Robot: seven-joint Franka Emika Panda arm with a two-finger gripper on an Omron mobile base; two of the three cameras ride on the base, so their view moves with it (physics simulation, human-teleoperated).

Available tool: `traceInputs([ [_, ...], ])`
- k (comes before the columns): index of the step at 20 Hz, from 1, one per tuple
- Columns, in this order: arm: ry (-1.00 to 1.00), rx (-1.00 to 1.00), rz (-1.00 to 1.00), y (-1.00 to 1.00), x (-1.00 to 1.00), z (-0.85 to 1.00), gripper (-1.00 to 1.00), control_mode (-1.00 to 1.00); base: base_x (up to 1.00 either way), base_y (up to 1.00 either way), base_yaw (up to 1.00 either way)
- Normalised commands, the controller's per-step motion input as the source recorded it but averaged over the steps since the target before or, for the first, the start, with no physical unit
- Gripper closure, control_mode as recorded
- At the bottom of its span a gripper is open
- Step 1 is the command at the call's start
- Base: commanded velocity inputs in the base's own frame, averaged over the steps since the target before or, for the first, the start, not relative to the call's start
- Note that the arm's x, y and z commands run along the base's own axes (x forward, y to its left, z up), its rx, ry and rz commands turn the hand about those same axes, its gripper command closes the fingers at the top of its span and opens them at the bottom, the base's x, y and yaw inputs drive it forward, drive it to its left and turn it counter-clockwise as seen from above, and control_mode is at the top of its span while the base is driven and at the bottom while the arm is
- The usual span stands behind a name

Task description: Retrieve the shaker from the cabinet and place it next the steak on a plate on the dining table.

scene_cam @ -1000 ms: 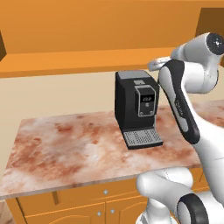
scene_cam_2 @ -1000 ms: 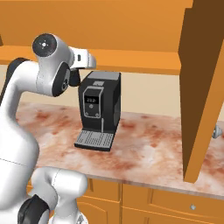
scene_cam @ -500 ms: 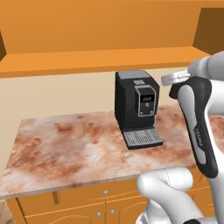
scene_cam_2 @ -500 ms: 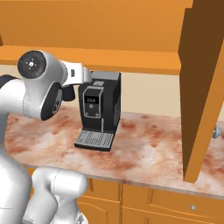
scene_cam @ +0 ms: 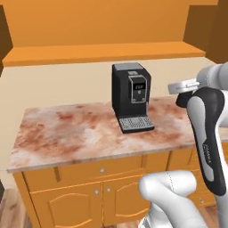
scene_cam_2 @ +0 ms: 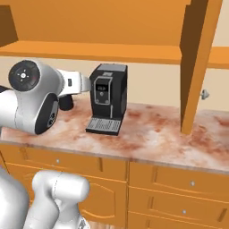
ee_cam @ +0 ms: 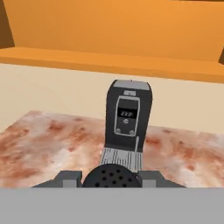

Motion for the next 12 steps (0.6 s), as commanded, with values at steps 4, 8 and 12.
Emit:
traceInputs([
  [4,0.0,0.0,0.0,0.0,0.0,0.0,1.0,1.0,-1.0,-0.22,0.0],
  [8,0.0,0.0,0.0,0.0,0.0,0.0,1.0,1.0,-1.0,-0.25,0.0],
  [12,0.0,0.0,0.0,0.0,0.0,0.0,1.0,1.0,-0.94,-0.28,-0.18],
])
